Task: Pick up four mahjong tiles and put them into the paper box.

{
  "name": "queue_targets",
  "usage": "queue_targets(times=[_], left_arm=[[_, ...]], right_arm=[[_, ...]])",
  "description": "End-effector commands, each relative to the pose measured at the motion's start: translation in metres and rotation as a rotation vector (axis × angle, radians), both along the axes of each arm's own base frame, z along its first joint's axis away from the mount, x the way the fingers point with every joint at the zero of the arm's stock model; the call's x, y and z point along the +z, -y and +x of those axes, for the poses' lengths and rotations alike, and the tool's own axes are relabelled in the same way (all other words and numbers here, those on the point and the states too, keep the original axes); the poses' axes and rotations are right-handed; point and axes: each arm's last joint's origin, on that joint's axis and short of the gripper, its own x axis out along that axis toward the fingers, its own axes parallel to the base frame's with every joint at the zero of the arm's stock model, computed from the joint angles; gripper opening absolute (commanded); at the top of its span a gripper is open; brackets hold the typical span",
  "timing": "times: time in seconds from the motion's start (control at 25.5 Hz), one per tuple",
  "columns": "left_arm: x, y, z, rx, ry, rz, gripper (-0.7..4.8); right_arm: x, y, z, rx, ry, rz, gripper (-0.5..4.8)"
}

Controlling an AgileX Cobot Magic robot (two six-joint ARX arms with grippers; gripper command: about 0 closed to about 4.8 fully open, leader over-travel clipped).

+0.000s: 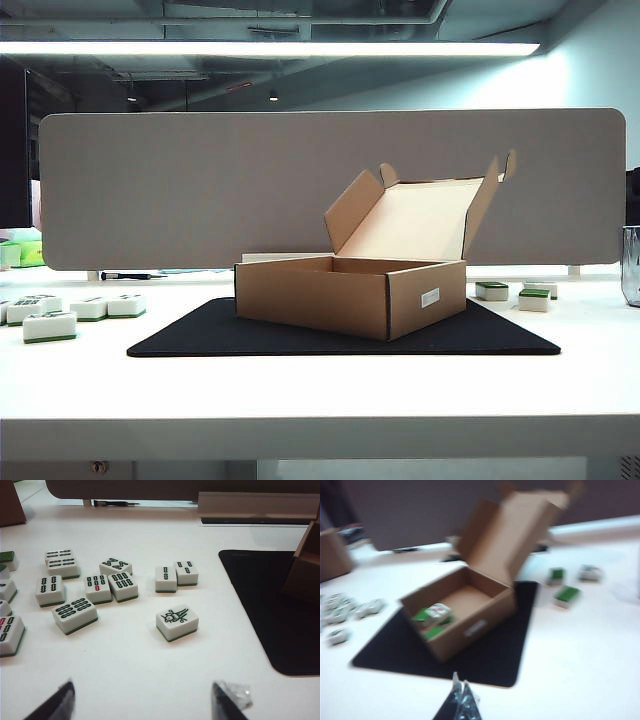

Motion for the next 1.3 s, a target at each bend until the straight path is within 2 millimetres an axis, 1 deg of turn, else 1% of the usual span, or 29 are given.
queue_targets(times=[0.04,0.08,0.12,0.2,0.35,0.47,0.55,0.59,0.63,0.9,1.3], left_arm=[[-0.001,0.0,0.0,0.0,-0.007,0.007,3.41],[-0.001,0.0,0.0,0.0,-0.007,0.007,3.41],[-0.001,0.0,0.0,0.0,-0.007,0.007,3.41],[-0.001,0.0,0.0,0.0,-0.007,0.007,3.41],[-0.001,0.0,0.0,0.0,-0.007,0.008,3.41],[-0.001,0.0,0.0,0.0,-0.007,0.007,3.41],[-0.001,0.0,0.0,0.0,-0.007,0.007,3.41],[-0.001,0.0,0.0,0.0,-0.007,0.008,3.41],[-0.001,0.0,0.0,0.0,-0.007,0.007,3.41],[-0.001,0.0,0.0,0.0,-0.007,0.008,3.41],[-0.001,0.0,0.0,0.0,-0.007,0.007,3.41]], right_arm=[[-0.008,0.005,0.013,-0.136,0.084,0.03,-0.01],[-0.013,0.006,0.016,-0.175,0.086,0.034,-0.01],[-0.024,0.008,0.022,-0.237,0.078,0.029,-0.01],[-0.036,0.01,0.028,-0.29,0.053,0.023,-0.01],[-0.063,0.012,0.036,-0.341,0.0,-0.029,-0.01],[-0.08,0.014,0.042,-0.386,-0.015,-0.03,-0.01],[-0.088,0.014,0.044,-0.389,-0.021,-0.03,-0.01],[-0.096,0.014,0.045,-0.389,-0.042,-0.032,-0.01],[-0.098,0.014,0.046,-0.389,-0.049,-0.034,-0.01],[-0.099,0.016,0.046,-0.442,-0.041,-0.079,-0.01],[-0.099,0.016,0.046,-0.442,-0.041,-0.08,-0.01]])
